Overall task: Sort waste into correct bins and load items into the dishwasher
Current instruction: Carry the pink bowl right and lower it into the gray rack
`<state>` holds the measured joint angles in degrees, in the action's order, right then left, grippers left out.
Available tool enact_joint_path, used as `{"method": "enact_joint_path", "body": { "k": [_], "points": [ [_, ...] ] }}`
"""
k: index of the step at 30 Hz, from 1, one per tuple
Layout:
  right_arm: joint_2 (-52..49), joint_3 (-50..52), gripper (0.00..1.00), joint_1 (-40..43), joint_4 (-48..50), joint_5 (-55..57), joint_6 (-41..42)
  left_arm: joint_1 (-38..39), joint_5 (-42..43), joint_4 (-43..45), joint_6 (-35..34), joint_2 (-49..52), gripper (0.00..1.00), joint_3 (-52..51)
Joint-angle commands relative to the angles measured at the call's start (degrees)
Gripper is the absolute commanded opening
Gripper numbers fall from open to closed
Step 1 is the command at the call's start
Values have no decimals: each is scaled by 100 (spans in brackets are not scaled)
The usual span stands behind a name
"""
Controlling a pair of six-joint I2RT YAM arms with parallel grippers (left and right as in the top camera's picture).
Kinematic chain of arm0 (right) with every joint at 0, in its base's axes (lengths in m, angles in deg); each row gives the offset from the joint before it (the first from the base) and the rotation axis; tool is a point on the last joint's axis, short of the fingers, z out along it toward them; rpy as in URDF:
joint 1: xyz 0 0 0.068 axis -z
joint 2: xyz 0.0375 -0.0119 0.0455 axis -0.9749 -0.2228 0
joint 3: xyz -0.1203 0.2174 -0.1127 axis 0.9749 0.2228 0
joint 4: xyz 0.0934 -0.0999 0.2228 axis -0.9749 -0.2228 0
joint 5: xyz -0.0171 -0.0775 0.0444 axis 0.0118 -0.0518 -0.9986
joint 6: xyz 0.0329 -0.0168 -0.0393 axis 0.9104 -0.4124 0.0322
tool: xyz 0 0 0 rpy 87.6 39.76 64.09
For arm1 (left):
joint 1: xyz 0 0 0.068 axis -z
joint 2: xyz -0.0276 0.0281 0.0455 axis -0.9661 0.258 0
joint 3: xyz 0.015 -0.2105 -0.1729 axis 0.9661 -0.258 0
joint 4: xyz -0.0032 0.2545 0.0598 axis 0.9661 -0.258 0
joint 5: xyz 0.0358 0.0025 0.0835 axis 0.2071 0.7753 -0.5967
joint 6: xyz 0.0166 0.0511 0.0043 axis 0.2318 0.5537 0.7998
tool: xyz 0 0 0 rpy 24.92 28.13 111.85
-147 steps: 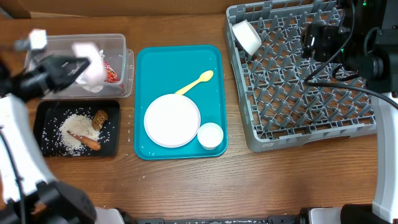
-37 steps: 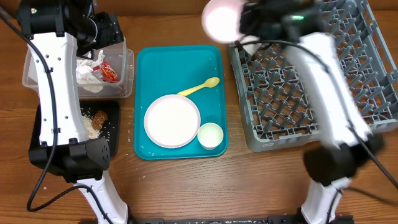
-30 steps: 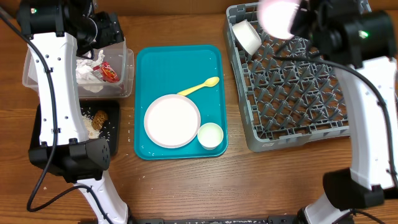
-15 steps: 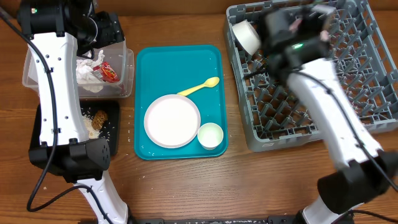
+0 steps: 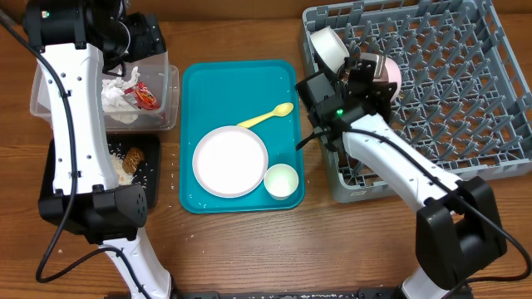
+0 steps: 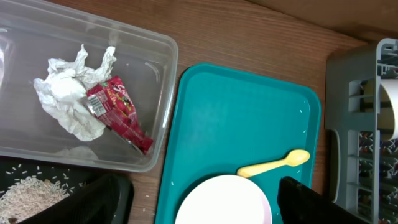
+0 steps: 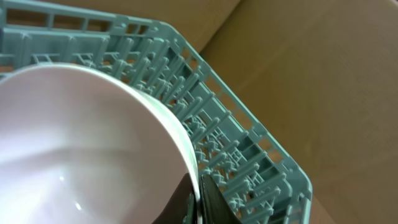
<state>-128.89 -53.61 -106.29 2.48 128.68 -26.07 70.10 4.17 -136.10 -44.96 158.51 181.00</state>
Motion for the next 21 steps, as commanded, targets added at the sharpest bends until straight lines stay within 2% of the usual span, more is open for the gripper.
{"method": "enact_joint_path", "body": {
  "k": [1, 5, 9, 21],
  "points": [
    [83, 295, 4, -50, 756, 291, -887, 48, 22, -9, 96, -72, 83, 79],
    [68, 459, 4, -35, 1550, 284, -1375, 48, 24, -4, 94, -72, 84, 79],
    [28, 463, 4, 37, 1939, -28, -1679, 48, 22, -9, 94, -72, 83, 79],
    [-315, 463, 4, 225, 2044, -20, -1740, 48, 20, -48, 94, -72, 86, 79]
  ]
}}
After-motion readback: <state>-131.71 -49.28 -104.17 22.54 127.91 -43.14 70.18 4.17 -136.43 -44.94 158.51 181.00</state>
